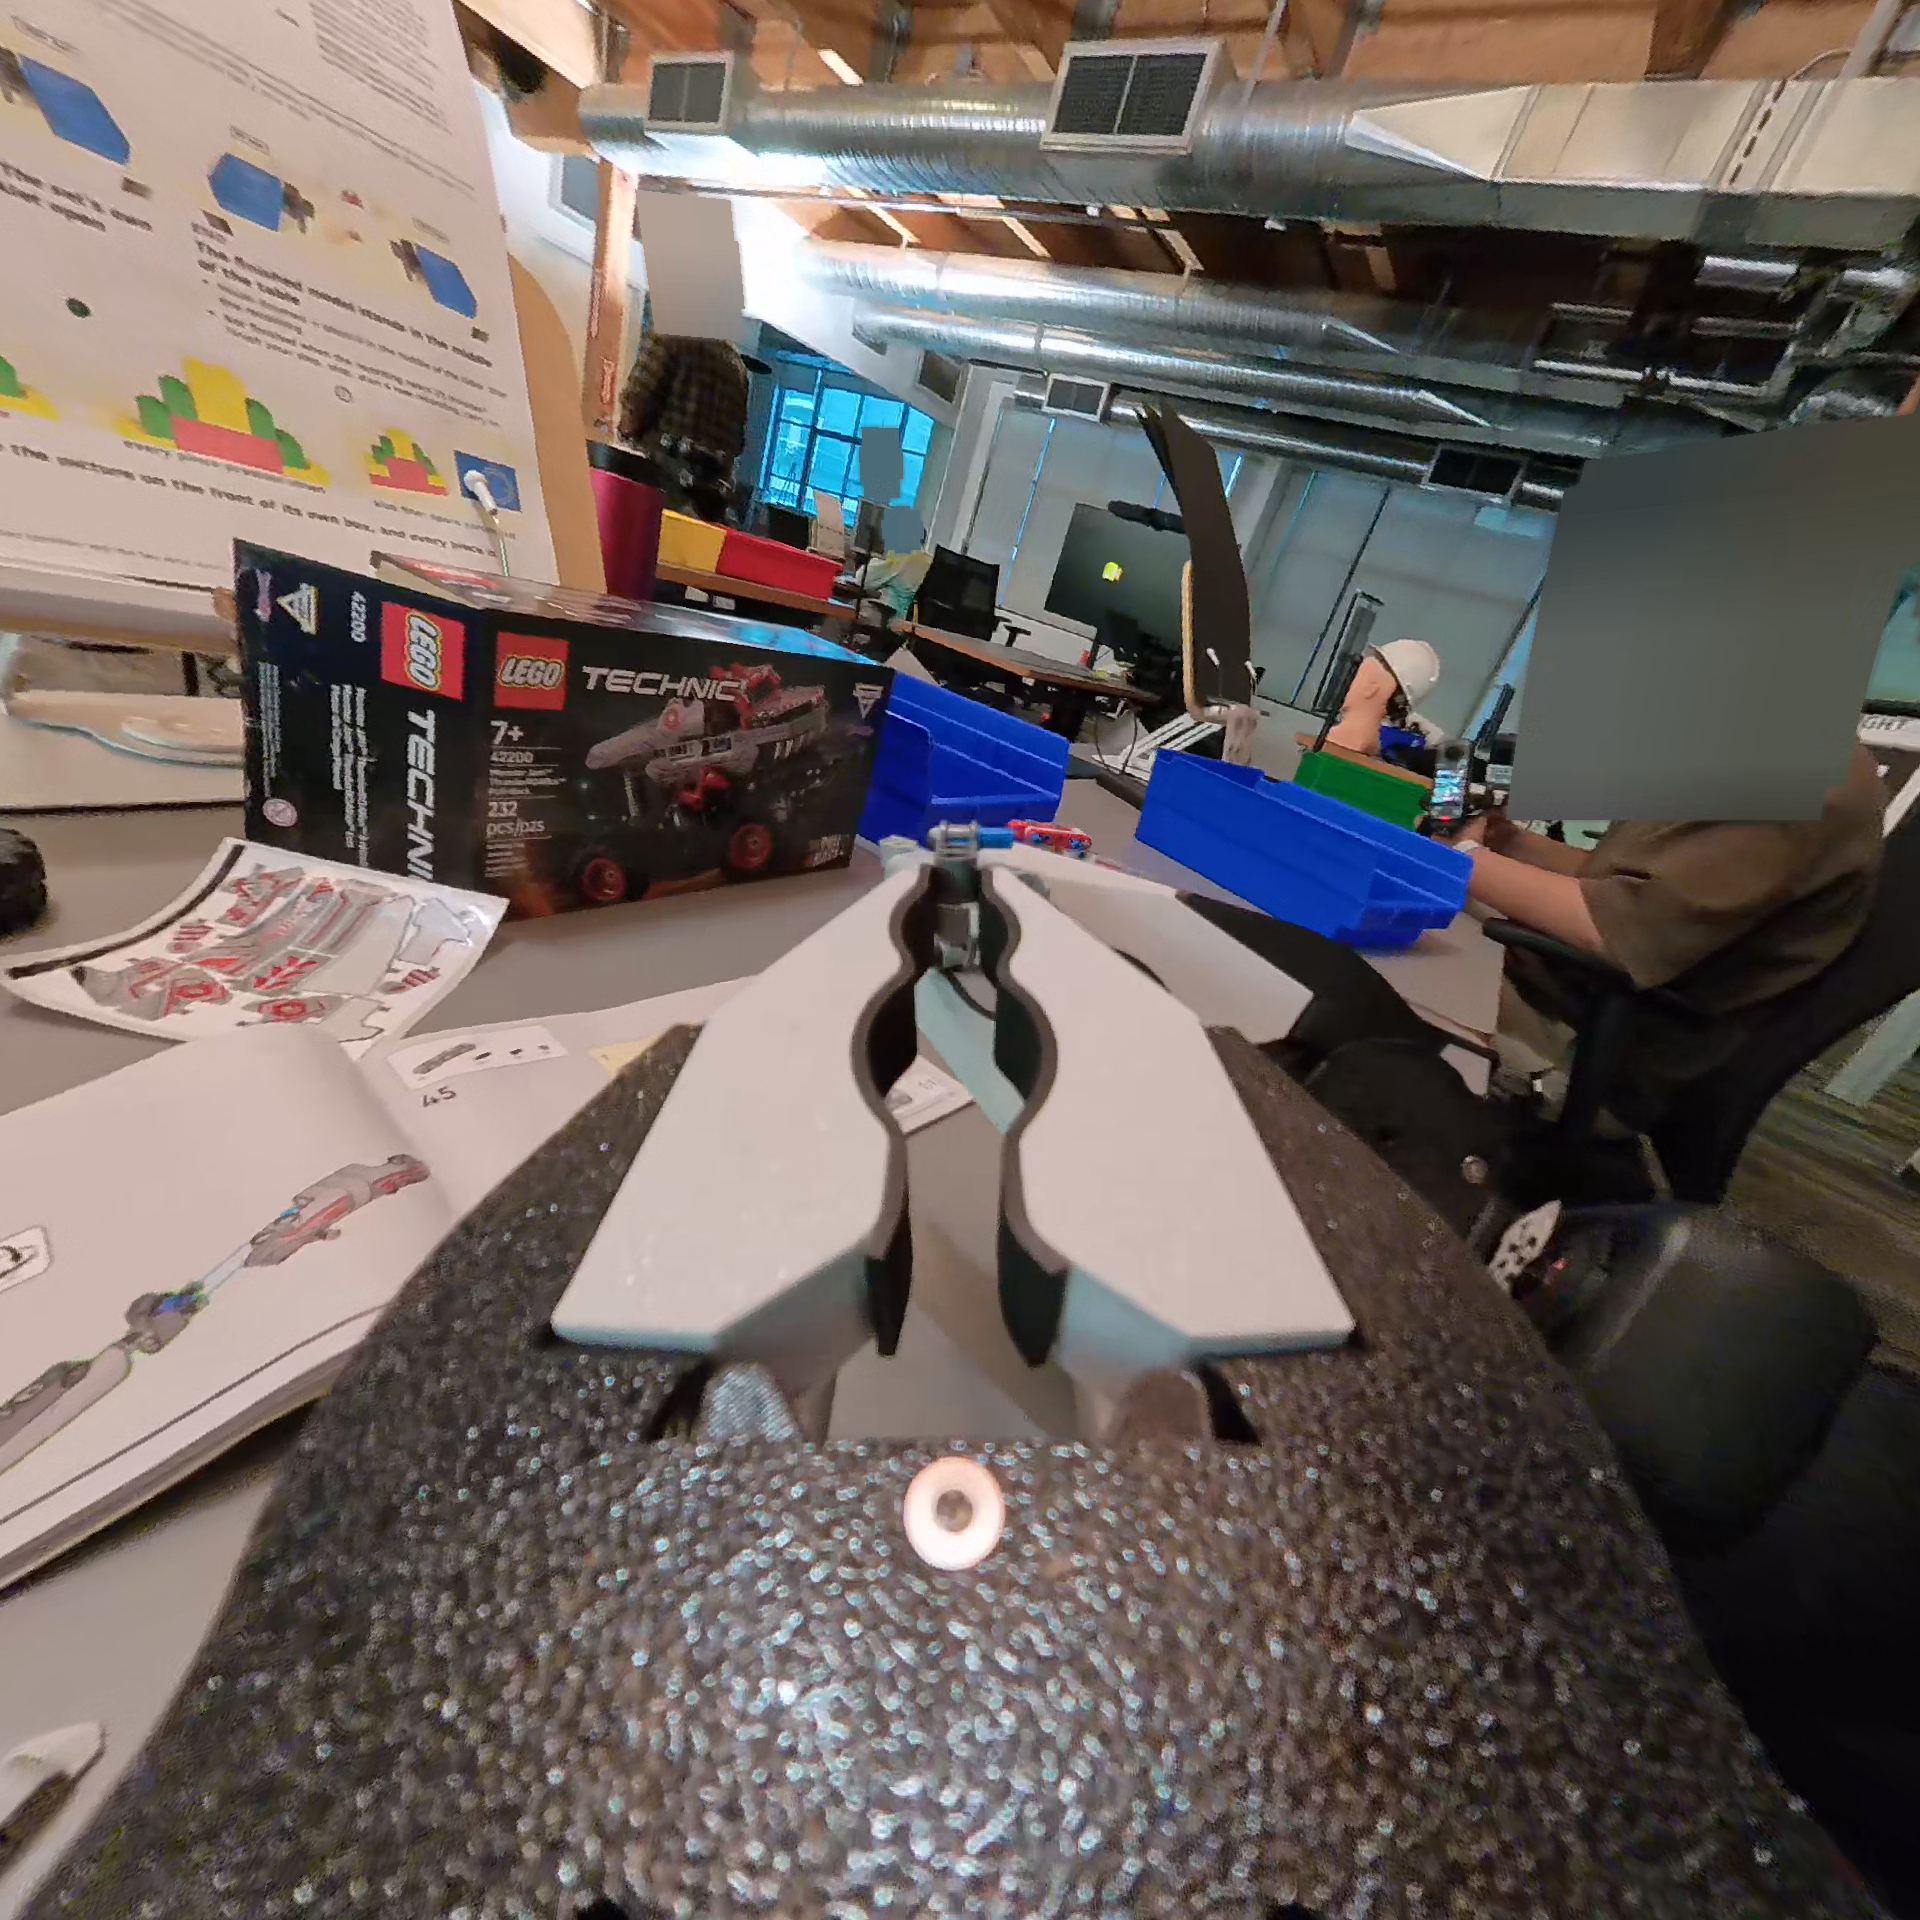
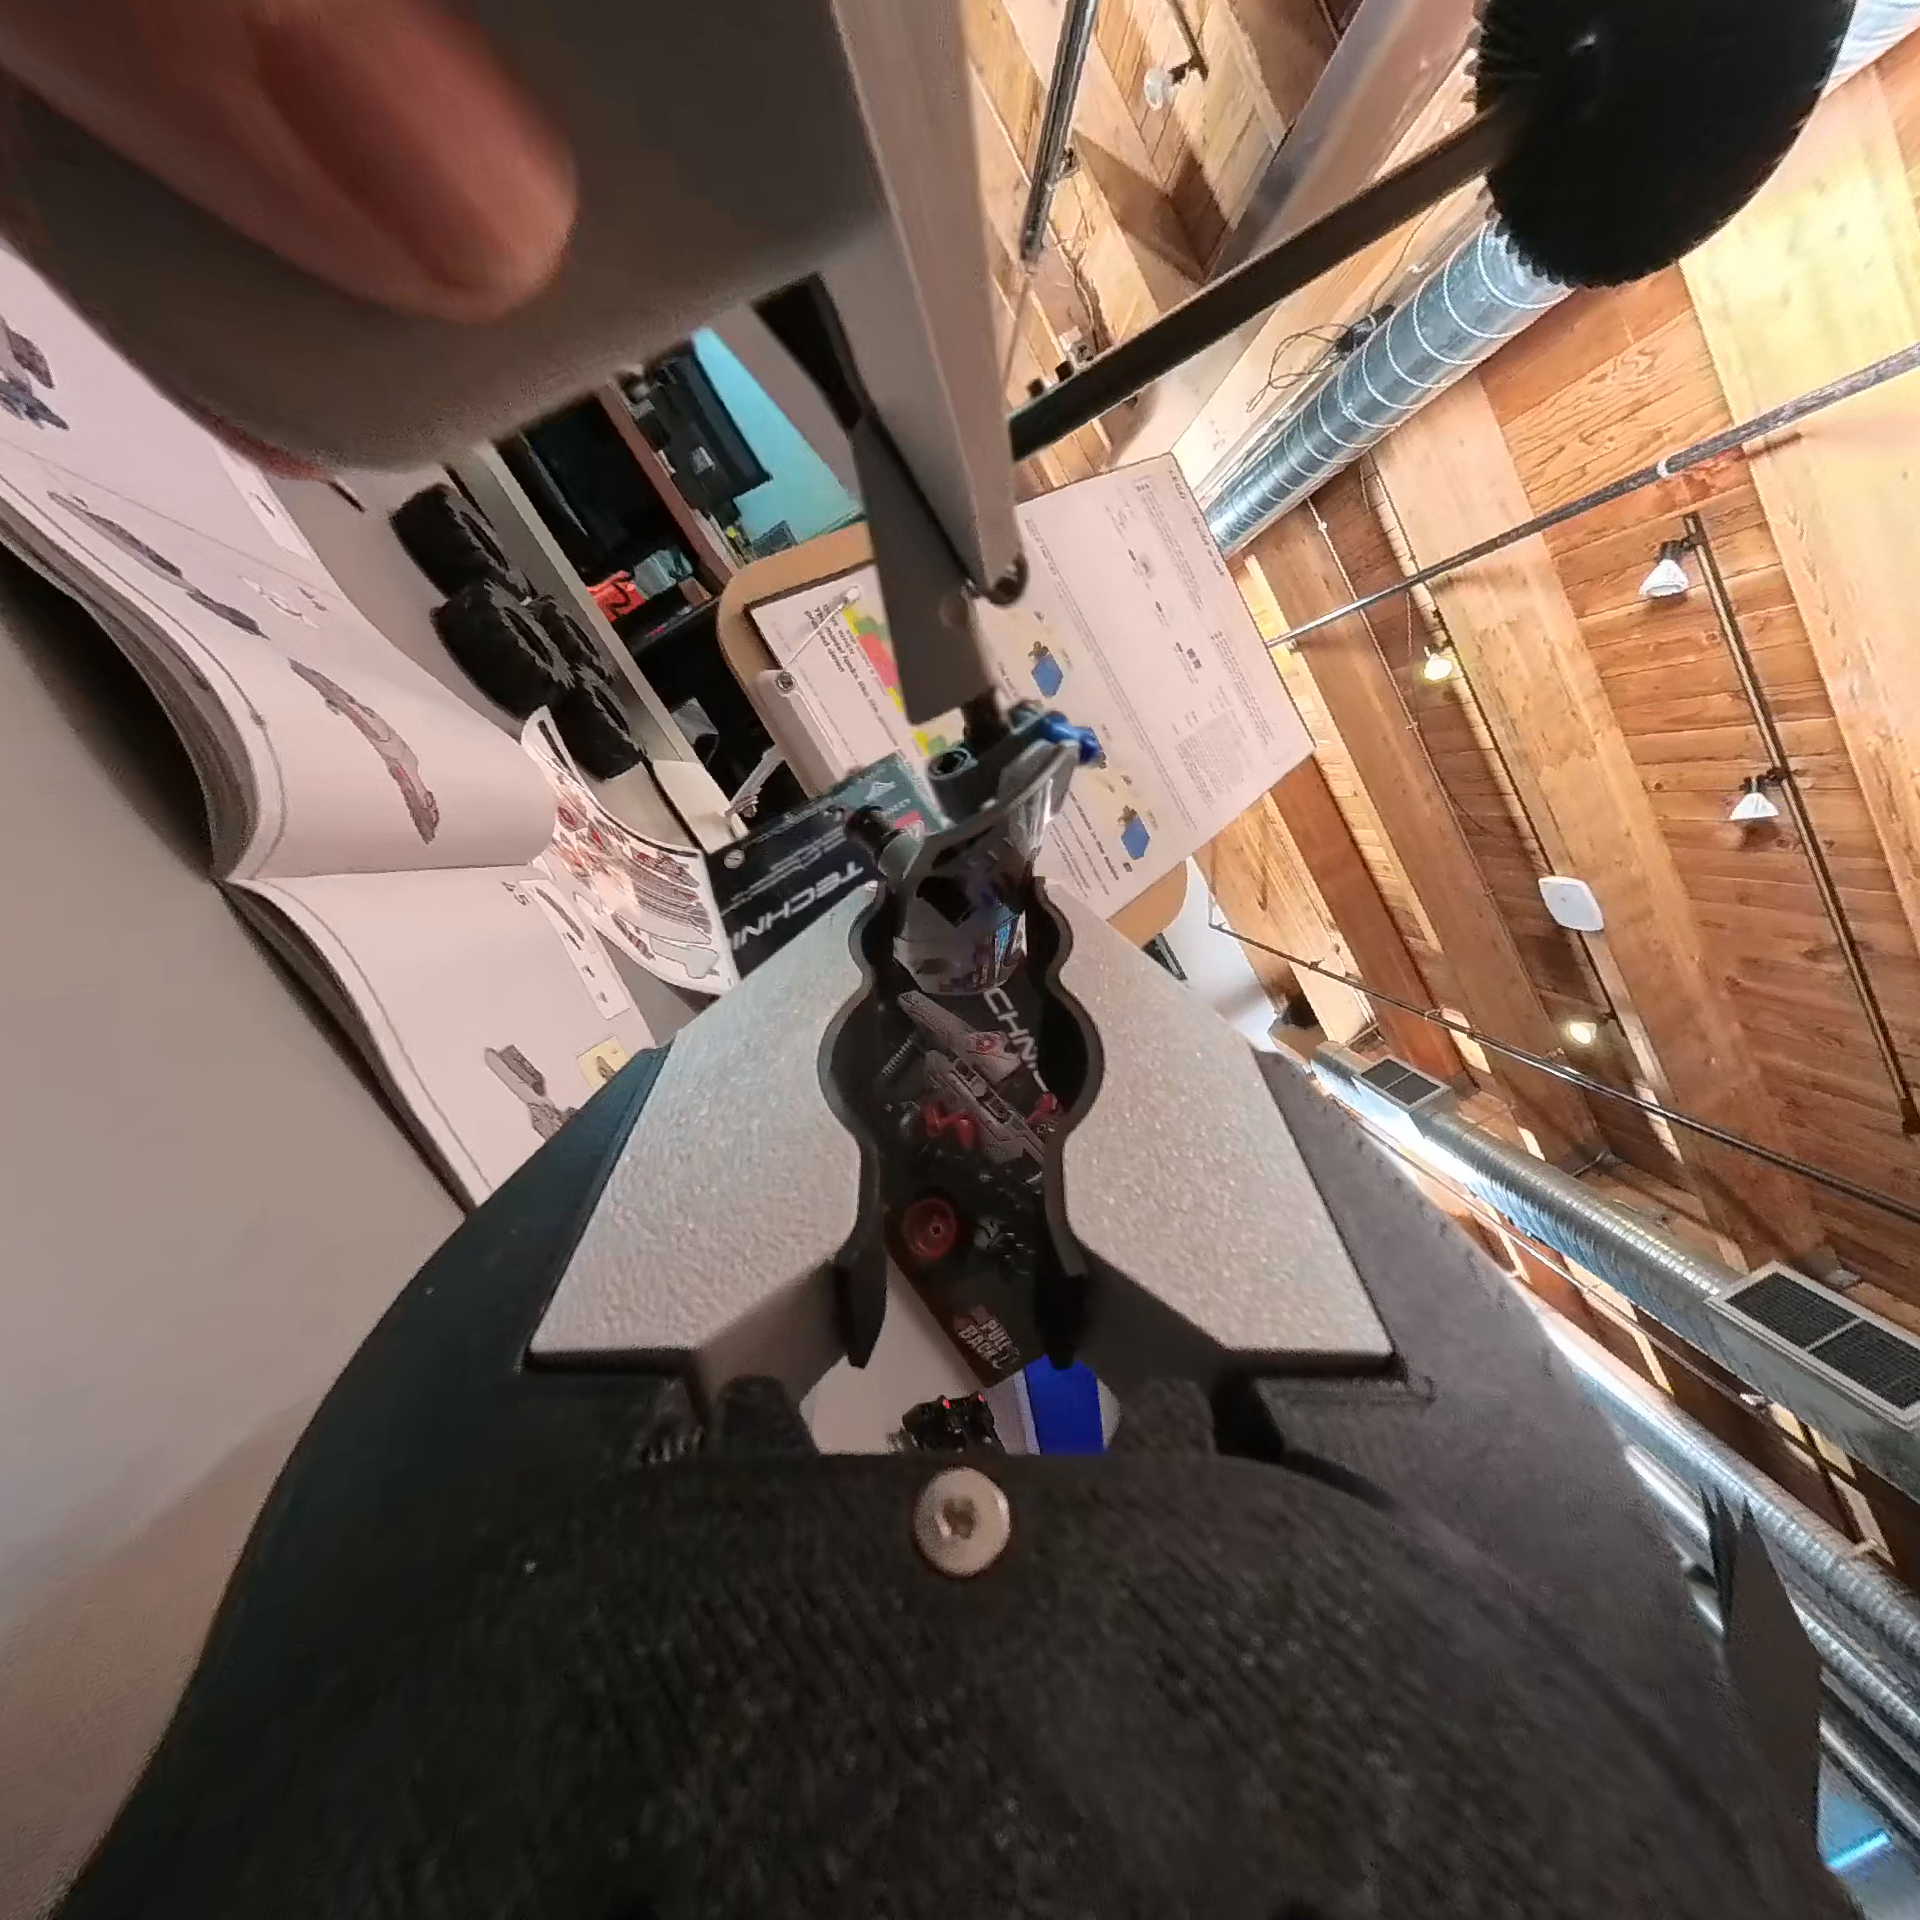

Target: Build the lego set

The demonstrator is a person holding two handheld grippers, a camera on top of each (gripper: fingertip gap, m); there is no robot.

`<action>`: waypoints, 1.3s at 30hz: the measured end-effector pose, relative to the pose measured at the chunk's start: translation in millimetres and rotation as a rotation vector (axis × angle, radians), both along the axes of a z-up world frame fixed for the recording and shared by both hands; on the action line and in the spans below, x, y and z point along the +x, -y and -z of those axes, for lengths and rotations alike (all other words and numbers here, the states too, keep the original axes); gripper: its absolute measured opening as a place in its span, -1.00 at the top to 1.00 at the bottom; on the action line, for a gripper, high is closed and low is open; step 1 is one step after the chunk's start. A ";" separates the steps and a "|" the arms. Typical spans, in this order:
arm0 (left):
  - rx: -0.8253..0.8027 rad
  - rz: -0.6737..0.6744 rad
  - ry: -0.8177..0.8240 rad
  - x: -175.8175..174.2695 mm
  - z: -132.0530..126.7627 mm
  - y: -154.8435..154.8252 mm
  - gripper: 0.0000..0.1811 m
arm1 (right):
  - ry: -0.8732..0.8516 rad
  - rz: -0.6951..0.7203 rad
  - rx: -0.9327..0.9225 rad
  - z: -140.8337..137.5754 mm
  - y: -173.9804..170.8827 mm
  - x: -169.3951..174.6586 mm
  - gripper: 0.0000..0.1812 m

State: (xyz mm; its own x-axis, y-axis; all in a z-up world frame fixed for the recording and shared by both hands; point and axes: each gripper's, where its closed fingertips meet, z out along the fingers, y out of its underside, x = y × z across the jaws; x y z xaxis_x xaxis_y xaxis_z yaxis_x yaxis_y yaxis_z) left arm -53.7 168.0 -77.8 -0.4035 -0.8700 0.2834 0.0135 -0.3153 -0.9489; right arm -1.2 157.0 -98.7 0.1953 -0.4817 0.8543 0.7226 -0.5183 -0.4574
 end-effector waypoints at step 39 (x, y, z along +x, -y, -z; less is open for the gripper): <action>-0.167 0.058 -0.265 12.0 39.9 -1.8 0.95 | 0.252 0.171 -0.267 12.0 -1.9 7.2 0.75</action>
